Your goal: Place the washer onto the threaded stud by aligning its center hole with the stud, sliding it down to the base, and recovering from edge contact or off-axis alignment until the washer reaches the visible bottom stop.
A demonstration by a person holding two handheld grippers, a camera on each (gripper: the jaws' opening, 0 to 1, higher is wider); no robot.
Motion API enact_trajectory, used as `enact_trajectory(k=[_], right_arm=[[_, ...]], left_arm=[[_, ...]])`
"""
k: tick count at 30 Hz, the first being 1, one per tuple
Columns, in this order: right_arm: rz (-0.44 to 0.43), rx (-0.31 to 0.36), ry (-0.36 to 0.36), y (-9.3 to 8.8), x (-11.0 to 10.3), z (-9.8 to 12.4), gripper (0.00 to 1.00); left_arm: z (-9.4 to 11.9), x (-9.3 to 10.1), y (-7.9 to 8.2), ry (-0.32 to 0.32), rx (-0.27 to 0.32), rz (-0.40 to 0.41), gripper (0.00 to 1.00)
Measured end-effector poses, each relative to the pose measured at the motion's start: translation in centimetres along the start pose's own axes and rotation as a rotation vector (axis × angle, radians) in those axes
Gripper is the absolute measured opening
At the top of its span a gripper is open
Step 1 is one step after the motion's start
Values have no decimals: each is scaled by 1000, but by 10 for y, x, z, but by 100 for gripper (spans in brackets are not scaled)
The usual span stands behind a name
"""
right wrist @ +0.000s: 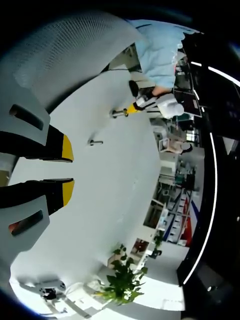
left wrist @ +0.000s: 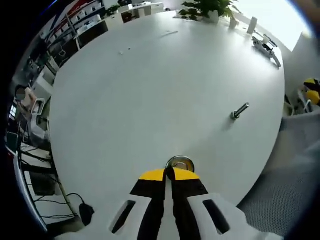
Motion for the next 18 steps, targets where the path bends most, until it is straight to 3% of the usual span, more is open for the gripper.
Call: enact_trajectory(k=[14, 18], right_arm=[[0, 3, 0, 0, 0, 0, 15], [1, 4, 0, 0, 0, 0, 15]], left_arm=[[0, 0, 0, -29, -5, -36, 2], [0, -2, 0, -43, -9, -9, 2]])
Point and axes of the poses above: the point that each gripper's makers call its tool centre point, and the gripper's own axes: z roughly backward along the fingers, x roughly to its right, y roughly out of its top, the point moved 3 cm from there along z, roughly backward along the fingers, and after that the axes turned 6 degrees about -y, right-handed, at the moved point
